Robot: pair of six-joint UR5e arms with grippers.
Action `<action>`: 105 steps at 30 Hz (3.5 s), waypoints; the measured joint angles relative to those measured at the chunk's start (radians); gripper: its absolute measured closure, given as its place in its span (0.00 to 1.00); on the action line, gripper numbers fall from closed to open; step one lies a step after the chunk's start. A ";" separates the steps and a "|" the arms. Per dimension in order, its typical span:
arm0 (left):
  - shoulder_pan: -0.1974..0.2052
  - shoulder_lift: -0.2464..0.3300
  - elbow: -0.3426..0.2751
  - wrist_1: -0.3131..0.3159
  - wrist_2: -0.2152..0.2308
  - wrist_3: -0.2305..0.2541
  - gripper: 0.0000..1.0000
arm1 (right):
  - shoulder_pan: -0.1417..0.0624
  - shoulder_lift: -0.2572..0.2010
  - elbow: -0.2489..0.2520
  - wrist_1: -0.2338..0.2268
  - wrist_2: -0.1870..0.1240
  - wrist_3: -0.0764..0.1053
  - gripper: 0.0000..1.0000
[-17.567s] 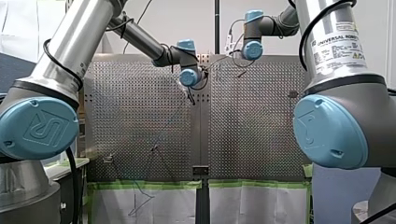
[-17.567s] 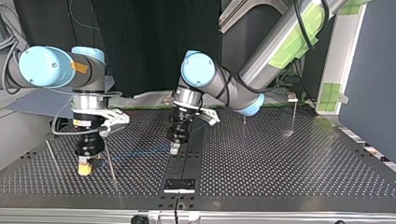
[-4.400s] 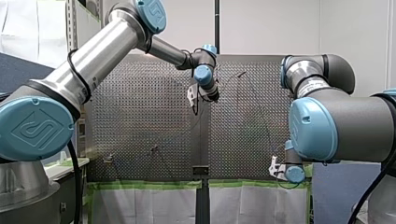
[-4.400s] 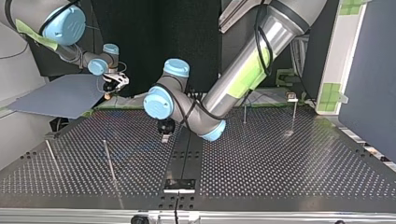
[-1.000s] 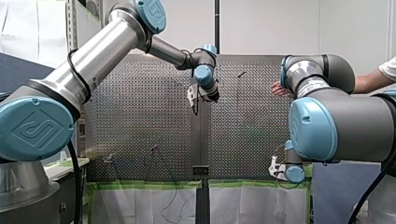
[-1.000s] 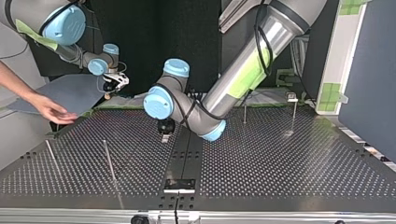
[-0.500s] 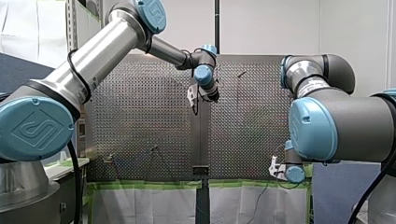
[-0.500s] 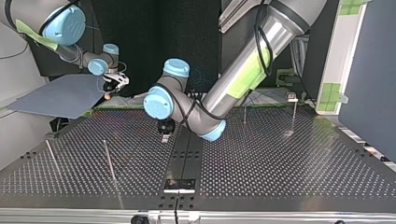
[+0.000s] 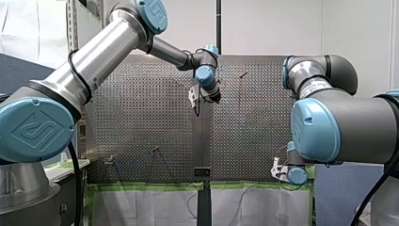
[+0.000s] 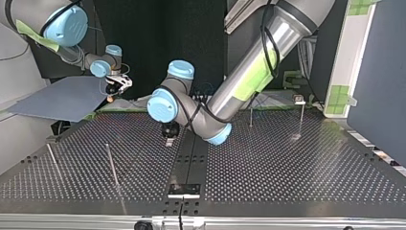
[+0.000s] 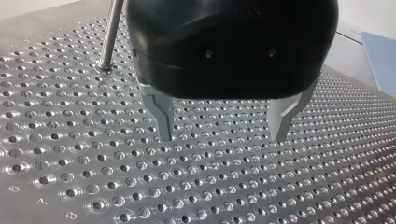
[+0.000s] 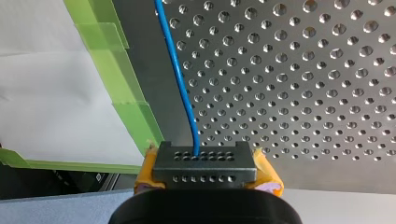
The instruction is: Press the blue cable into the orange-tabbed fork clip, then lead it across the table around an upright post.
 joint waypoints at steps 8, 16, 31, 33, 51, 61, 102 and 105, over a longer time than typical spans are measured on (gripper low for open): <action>0.000 0.000 0.000 0.000 0.000 0.000 0.01 | 0.000 0.000 0.000 0.000 0.000 0.000 1.00; 0.000 0.000 0.000 0.000 0.000 0.000 0.01 | 0.000 0.000 0.000 0.000 0.000 0.000 1.00; 0.000 0.000 0.000 0.000 0.000 0.000 0.01 | 0.000 0.000 0.000 0.000 0.000 0.000 1.00; 0.000 0.000 0.000 0.000 0.000 0.000 0.01 | 0.000 0.000 0.000 0.000 0.000 0.000 1.00; 0.000 0.000 0.000 0.000 0.000 0.000 0.01 | 0.000 0.000 0.000 0.000 0.000 0.000 1.00; 0.000 0.000 0.000 0.000 0.000 0.000 0.01 | 0.000 0.000 0.000 0.000 0.000 0.000 1.00; -0.011 -0.038 -0.002 -0.011 -0.098 0.063 0.01 | -0.005 0.058 -0.002 0.086 -0.018 -0.011 1.00; -0.011 -0.038 -0.002 -0.011 -0.104 0.064 0.01 | -0.005 0.058 -0.002 0.086 -0.018 -0.011 1.00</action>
